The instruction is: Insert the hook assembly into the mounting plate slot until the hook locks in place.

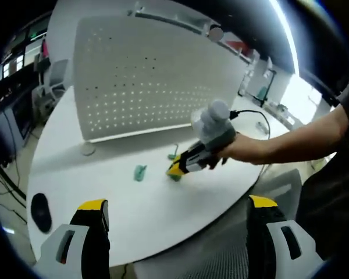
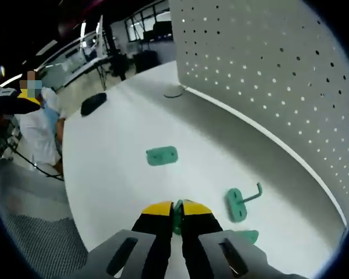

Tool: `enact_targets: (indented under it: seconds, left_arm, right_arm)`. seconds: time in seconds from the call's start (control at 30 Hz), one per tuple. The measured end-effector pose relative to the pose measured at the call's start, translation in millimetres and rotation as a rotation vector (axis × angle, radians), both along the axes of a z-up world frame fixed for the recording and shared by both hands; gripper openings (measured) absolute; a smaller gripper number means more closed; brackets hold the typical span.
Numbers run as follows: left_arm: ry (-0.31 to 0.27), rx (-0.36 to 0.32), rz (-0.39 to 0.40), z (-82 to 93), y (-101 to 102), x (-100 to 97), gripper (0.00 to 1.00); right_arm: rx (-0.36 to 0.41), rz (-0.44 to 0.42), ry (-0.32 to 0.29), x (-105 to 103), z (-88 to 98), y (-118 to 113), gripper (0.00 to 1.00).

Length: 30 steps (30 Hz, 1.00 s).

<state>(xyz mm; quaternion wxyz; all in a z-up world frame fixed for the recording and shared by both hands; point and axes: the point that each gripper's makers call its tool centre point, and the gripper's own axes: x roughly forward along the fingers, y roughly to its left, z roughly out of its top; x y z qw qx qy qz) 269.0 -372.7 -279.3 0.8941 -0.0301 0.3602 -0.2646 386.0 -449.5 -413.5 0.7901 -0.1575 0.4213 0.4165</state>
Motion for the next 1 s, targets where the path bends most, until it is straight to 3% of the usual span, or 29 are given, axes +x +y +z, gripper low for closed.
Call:
enact_targets:
  seconds: [0.33,0.63,0.9,0.93,1.0]
  left_arm:
    - [0.002,0.005,-0.006,-0.5,-1,1.0,1.00]
    - [-0.006,0.004,0.008,3.2,1,5.3,1.00]
    - [-0.027,-0.007,0.034,10.2,3,15.8,1.00]
    - [-0.062,-0.033,0.068,17.2,4,23.0,1.00]
    - [-0.070,-0.074,0.095,24.5,4,28.4,1.00]
  right_arm:
    - [0.010,0.010,0.006,-3,1.8,-6,0.00]
    - [0.050,0.003,-0.021,3,15.8,-5,0.00]
    - [0.130,-0.020,-0.076,10,49.5,1,0.00]
    - [0.139,-0.023,-0.090,12,56.1,1,0.00]
    - [0.146,-0.020,-0.165,20,69.4,0,0.00]
